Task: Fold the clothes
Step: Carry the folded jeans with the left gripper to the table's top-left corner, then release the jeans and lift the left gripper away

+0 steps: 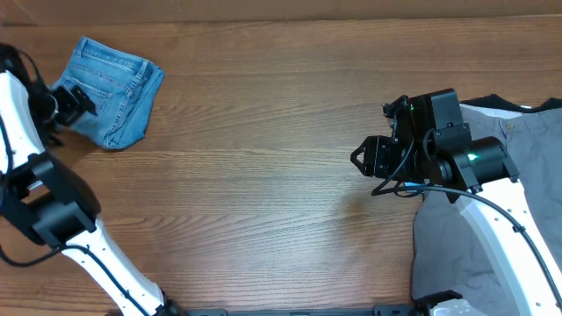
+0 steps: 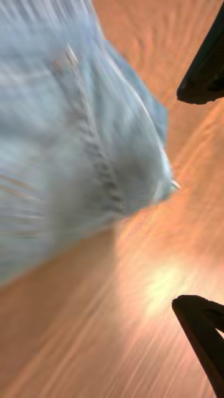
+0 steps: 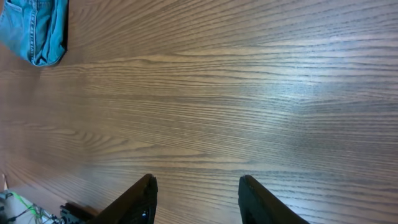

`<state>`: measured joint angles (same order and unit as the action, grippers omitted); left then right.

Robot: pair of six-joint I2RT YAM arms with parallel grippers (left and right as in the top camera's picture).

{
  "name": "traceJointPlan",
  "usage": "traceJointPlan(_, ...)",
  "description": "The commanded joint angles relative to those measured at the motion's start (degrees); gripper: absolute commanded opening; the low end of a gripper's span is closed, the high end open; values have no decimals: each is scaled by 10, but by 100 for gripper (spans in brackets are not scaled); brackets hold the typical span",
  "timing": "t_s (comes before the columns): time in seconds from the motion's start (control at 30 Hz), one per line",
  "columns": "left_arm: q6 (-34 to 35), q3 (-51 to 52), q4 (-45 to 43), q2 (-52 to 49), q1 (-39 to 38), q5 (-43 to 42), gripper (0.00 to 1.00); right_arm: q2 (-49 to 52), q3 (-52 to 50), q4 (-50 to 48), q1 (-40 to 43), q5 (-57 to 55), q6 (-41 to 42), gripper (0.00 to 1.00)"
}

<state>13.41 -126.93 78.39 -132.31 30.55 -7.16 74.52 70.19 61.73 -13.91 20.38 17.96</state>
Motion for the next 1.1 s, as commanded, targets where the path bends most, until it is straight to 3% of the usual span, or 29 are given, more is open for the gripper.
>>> traceJointPlan(0.0, -38, -7, -32, 23, -22, 37, 82, -9, 15, -1, 1, -8, -3, 46)
traceJointPlan(0.03, -50, -2, -38, 17, -28, 31, 74, -9, 15, -1, 1, -13, -3, 46)
traceJointPlan(0.07, -60, 2, -41, 12, -32, 29, 60, -9, 15, -1, 1, -15, -3, 46)
traceJointPlan(0.1, -67, 9, -42, 4, -38, 31, 37, -9, 15, -1, 1, -15, -3, 46)
traceJointPlan(0.17, -72, 27, -54, -14, -51, 31, 14, -9, 15, -1, 1, -15, -3, 46)
traceJointPlan(0.33, -64, 88, -118, -42, -73, 31, 15, -9, 15, 0, 1, -15, -3, 46)
traceJointPlan(0.47, -5, 125, -171, -60, -90, 24, 16, -9, 15, -1, 1, -15, -3, 46)
traceJointPlan(0.7, 61, 150, -304, -62, -125, -134, 17, -9, 15, -5, 1, -19, -3, 46)
traceJointPlan(0.8, 61, 134, -314, -62, -138, -167, 25, -9, 15, -6, 1, -33, -3, 46)
traceJointPlan(0.87, 50, 103, -266, -55, -139, -167, 52, -11, 15, -7, 1, -47, -5, 45)
traceJointPlan(0.9, 40, 87, -243, -51, -136, -167, 60, -13, 16, -8, 1, -52, -9, 46)
traceJointPlan(1.0, -10, 27, -165, -32, -125, -165, 68, -28, 24, -10, 1, -54, -24, 46)
traceJointPlan(1.03, -23, 7, -140, -23, -122, -161, 99, -34, 30, -10, 1, -54, -30, 46)
traceJointPlan(1.07, -35, -14, -113, -13, -119, -153, 100, -40, 37, -10, 1, -57, -32, 46)
